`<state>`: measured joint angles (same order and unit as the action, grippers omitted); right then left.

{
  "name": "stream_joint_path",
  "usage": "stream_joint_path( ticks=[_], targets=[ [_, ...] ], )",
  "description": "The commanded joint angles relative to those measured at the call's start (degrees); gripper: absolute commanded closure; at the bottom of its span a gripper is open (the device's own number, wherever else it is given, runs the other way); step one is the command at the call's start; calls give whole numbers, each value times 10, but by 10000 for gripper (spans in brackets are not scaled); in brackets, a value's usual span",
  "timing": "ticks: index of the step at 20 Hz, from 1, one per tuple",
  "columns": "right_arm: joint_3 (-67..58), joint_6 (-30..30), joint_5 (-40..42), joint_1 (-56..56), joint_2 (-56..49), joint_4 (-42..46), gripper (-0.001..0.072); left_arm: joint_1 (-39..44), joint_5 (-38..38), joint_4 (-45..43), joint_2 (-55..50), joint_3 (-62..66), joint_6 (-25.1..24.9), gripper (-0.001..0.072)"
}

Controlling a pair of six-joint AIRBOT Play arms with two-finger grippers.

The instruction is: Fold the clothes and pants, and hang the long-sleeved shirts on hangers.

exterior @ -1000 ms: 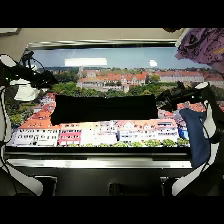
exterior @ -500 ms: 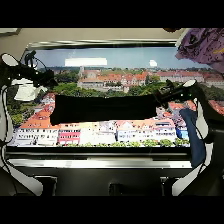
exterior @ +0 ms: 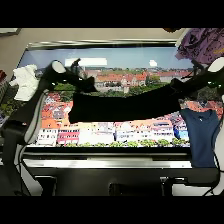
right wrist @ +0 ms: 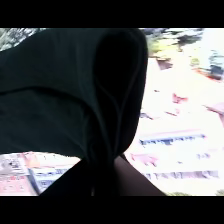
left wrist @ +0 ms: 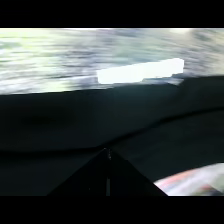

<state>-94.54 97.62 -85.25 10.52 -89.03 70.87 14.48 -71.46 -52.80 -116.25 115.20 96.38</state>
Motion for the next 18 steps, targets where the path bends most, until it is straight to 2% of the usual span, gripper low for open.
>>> stream_joint_path(
  ticks=[1,5,9,14,18],
  targets=[
    [-28,35,-47,-1,45,74,678,107,116,96,-33,-1,23,684],
    [-90,42,-91,-1,47,85,678,204,223,184,-73,-1,24,684],
    [-135,42,-111,-1,47,85,678,261,292,237,-110,-1,64,684],
    [-147,42,-141,-1,48,84,678,290,355,300,-139,0,63,684],
    [-147,43,-143,-1,49,82,678,292,375,306,-151,0,73,685]
  ],
)
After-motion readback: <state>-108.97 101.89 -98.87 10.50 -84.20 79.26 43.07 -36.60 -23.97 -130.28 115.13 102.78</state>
